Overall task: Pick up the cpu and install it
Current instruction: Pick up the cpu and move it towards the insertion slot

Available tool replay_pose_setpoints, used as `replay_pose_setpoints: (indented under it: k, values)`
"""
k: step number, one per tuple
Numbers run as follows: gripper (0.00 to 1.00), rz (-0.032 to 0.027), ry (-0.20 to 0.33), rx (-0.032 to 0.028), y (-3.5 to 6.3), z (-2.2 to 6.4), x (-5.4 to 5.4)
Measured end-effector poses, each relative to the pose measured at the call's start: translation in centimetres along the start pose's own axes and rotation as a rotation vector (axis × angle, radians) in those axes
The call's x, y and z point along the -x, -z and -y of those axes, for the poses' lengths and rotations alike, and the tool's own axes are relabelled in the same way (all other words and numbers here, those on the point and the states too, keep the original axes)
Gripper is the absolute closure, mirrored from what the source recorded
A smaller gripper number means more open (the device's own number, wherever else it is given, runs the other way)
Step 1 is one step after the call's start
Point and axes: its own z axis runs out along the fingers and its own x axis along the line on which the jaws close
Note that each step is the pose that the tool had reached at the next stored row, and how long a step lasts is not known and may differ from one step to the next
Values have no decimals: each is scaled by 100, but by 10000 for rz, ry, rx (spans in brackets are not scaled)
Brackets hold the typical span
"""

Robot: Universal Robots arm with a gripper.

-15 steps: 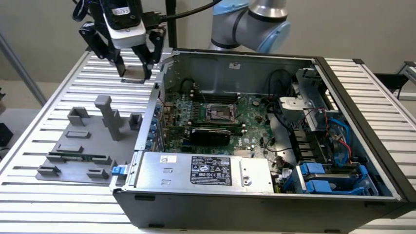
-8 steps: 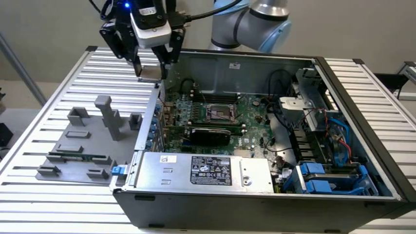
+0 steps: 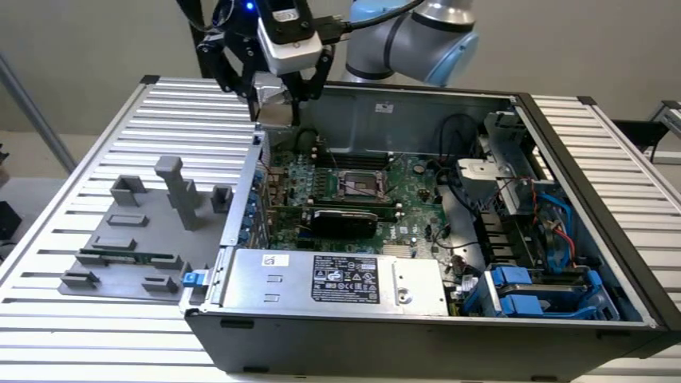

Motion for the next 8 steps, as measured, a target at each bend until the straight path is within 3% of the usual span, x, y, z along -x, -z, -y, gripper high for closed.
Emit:
replay_pose_setpoints:
  k: [8]
  values:
    - [45, 1, 0, -4, -36, -188, 297]
